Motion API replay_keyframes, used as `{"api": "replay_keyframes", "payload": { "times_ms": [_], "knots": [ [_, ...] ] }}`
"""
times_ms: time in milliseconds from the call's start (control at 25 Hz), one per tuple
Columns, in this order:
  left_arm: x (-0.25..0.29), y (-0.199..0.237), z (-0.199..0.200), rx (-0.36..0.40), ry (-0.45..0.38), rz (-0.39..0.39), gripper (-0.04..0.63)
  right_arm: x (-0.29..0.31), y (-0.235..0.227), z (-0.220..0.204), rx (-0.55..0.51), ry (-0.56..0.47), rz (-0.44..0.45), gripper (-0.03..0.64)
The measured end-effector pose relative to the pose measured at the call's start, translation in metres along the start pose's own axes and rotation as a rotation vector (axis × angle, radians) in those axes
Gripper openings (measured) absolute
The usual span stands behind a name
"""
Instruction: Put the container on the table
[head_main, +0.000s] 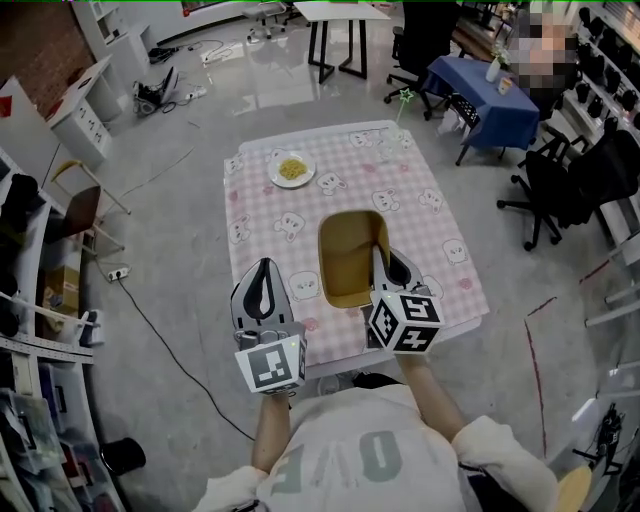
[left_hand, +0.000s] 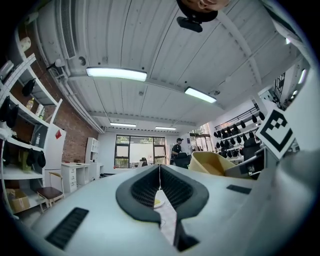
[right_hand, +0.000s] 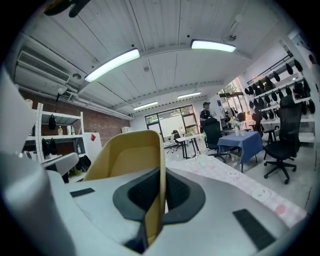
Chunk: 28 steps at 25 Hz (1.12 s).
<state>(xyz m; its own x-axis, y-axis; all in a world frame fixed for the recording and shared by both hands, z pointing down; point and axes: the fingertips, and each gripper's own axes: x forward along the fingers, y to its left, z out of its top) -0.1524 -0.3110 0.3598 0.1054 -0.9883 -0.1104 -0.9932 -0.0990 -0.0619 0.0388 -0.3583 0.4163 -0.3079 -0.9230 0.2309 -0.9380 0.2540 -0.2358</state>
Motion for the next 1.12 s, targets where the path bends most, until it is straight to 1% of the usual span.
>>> {"api": "replay_keyframes", "payload": {
  "times_ms": [120,320,520,680,880,1000,1120],
  "knots": [
    [0.005,0.002,-0.001,0.009,0.007,0.011,0.028,0.025,-0.012,0.001,-0.011,0.065,-0.016,0.032],
    [0.01,0.004,-0.001,0.018,0.021,0.019,0.028,0.07,-0.028,-0.017,0.022,0.233,-0.01,0.032],
    [0.01,0.007,0.0,0.025,0.029,0.019,0.028,0.105,-0.041,-0.054,0.051,0.375,-0.032,0.032],
    [0.015,0.005,-0.004,0.038,0.038,0.016,0.028,0.134,-0.059,-0.085,0.036,0.471,-0.068,0.032],
    [0.014,0.009,-0.008,0.057,0.06,0.032,0.028,0.144,-0.075,-0.13,0.075,0.599,-0.09,0.032],
    [0.015,0.014,-0.013,0.061,0.076,0.045,0.028,0.147,-0.083,-0.147,0.083,0.643,-0.118,0.032],
    [0.014,0.016,-0.016,0.062,0.087,0.055,0.028,0.147,-0.091,-0.16,0.066,0.673,-0.145,0.032]
  ]
}}
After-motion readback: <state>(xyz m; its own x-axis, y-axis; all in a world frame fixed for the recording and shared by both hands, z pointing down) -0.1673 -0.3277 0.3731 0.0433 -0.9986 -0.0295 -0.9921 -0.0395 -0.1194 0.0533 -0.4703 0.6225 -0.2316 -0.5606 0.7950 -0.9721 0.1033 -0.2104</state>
